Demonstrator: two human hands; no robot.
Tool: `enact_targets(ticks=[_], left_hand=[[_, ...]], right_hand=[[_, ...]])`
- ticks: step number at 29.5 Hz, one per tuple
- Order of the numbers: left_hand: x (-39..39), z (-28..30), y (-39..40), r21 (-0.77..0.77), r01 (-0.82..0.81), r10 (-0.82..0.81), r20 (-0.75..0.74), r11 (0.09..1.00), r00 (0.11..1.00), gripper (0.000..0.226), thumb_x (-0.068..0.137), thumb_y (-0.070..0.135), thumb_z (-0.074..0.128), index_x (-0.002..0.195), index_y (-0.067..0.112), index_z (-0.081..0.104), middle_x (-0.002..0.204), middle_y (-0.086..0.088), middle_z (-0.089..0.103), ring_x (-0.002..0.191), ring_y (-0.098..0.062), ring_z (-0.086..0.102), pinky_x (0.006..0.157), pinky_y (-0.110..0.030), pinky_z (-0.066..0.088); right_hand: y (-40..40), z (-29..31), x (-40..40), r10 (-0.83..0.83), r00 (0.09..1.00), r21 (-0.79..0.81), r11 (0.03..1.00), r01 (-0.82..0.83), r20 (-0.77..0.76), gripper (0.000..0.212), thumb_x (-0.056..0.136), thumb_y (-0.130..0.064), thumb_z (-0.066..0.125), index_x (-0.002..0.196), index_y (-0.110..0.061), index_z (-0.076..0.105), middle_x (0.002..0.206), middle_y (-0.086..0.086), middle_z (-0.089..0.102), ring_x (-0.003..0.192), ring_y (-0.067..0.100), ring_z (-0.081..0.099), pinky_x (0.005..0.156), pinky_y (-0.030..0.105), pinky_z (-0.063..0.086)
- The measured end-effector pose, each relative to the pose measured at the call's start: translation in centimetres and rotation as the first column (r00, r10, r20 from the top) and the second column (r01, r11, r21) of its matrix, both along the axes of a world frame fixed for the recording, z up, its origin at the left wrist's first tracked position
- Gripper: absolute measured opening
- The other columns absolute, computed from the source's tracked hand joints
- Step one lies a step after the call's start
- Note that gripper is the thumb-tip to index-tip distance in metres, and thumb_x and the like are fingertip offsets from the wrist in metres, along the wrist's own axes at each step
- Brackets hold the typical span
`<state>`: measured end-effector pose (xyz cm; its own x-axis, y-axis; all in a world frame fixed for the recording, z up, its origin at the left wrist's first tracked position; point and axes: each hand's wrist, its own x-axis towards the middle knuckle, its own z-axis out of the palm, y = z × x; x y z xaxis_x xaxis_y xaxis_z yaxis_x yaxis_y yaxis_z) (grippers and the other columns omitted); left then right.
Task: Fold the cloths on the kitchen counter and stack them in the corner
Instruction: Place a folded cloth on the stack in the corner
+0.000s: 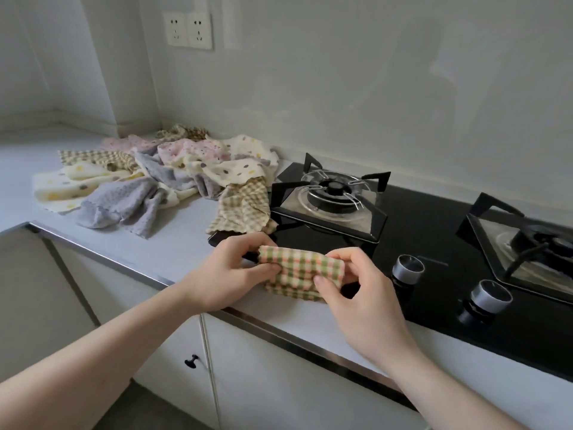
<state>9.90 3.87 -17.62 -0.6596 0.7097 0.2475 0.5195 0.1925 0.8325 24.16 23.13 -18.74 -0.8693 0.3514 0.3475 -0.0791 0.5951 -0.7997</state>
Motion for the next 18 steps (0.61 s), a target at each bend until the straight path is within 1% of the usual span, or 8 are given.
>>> enact_targets(ticks=[3,7,10,11,14,16,17,18], left_hand=[[-0.2,-0.1,0.0,0.028,0.020,-0.023,0.107,0.999,0.994,0.005,0.092,0.015,0.067,0.088,0.019,0.068,0.089,0.003,0.068,0.087,-0.014,0.067,0.074,-0.021,0.052],[0.2,1.4,0.2,-0.069,-0.079,0.093,0.220,0.994,0.971,0.012,0.094,0.003,0.068,0.093,0.015,0.070,0.092,-0.003,0.072,0.087,-0.017,0.072,0.074,-0.027,0.057],[1.4,3.3,1.2,-0.207,-0.151,0.193,0.202,0.967,0.960,0.004,0.087,0.019,0.071,0.090,0.019,0.070,0.088,0.003,0.069,0.089,-0.016,0.065,0.077,-0.030,0.051],[1.7,4.0,1.5,-0.254,-0.159,0.215,0.210,0.954,0.954,0.007,0.085,0.023,0.069,0.091,0.018,0.069,0.087,0.005,0.068,0.088,-0.015,0.063,0.078,-0.031,0.049],[2.4,7.3,2.7,-0.324,-0.154,0.274,0.366,0.933,0.889,0.015,0.092,0.017,0.066,0.098,0.004,0.063,0.088,-0.007,0.067,0.082,-0.017,0.060,0.078,-0.033,0.047],[3.4,10.0,3.6,-0.332,-0.135,0.260,0.367,0.934,0.893,0.025,0.092,0.026,0.064,0.099,0.003,0.058,0.089,-0.012,0.066,0.082,-0.017,0.058,0.078,-0.040,0.048],[4.0,11.5,4.3,-0.327,-0.117,0.239,0.362,0.938,0.901,0.027,0.092,0.030,0.063,0.098,0.004,0.057,0.089,-0.013,0.066,0.080,-0.017,0.057,0.076,-0.041,0.048],[5.0,13.4,5.0,-0.323,-0.090,0.209,0.354,0.942,0.912,0.026,0.095,0.032,0.063,0.096,0.006,0.057,0.086,-0.010,0.065,0.076,-0.015,0.056,0.073,-0.039,0.047]], right_hand=[[0.0,-0.5,-0.3,0.007,1.000,-0.021,1.000,-0.007,0.028,0.026,0.088,-0.014,0.066,0.105,-0.034,0.062,0.095,-0.013,0.071,0.093,0.009,0.069,0.075,0.039,0.061],[-0.3,-0.1,-0.5,-0.084,0.992,0.095,0.993,0.075,0.096,0.030,0.081,-0.023,0.063,0.109,-0.034,0.060,0.096,-0.016,0.069,0.092,0.011,0.066,0.077,0.042,0.056],[-0.4,1.8,0.0,-0.115,0.976,-0.013,0.993,0.119,0.183,0.027,0.083,-0.018,0.067,0.107,-0.029,0.065,0.092,-0.015,0.070,0.089,0.008,0.067,0.075,0.040,0.057],[-0.4,2.8,0.1,-0.103,0.964,-0.072,0.990,0.124,0.246,0.026,0.084,-0.015,0.068,0.106,-0.028,0.067,0.091,-0.013,0.071,0.088,0.006,0.068,0.075,0.039,0.058],[-0.1,6.9,0.7,-0.090,0.912,-0.207,0.961,0.185,0.401,0.025,0.086,-0.012,0.072,0.107,-0.026,0.070,0.094,-0.013,0.073,0.086,-0.001,0.068,0.080,0.031,0.061],[0.5,9.9,1.9,-0.121,0.898,-0.220,0.948,0.231,0.422,0.024,0.088,-0.014,0.073,0.109,-0.025,0.070,0.094,-0.016,0.071,0.085,-0.006,0.066,0.075,0.017,0.056],[1.0,11.5,2.9,-0.144,0.896,-0.217,0.943,0.254,0.420,0.023,0.088,-0.015,0.073,0.109,-0.024,0.069,0.092,-0.018,0.070,0.084,-0.008,0.065,0.074,0.012,0.053],[1.6,13.3,4.2,-0.174,0.895,-0.227,0.931,0.285,0.411,0.020,0.088,-0.016,0.073,0.107,-0.023,0.069,0.091,-0.017,0.070,0.083,-0.007,0.066,0.073,0.011,0.054]])
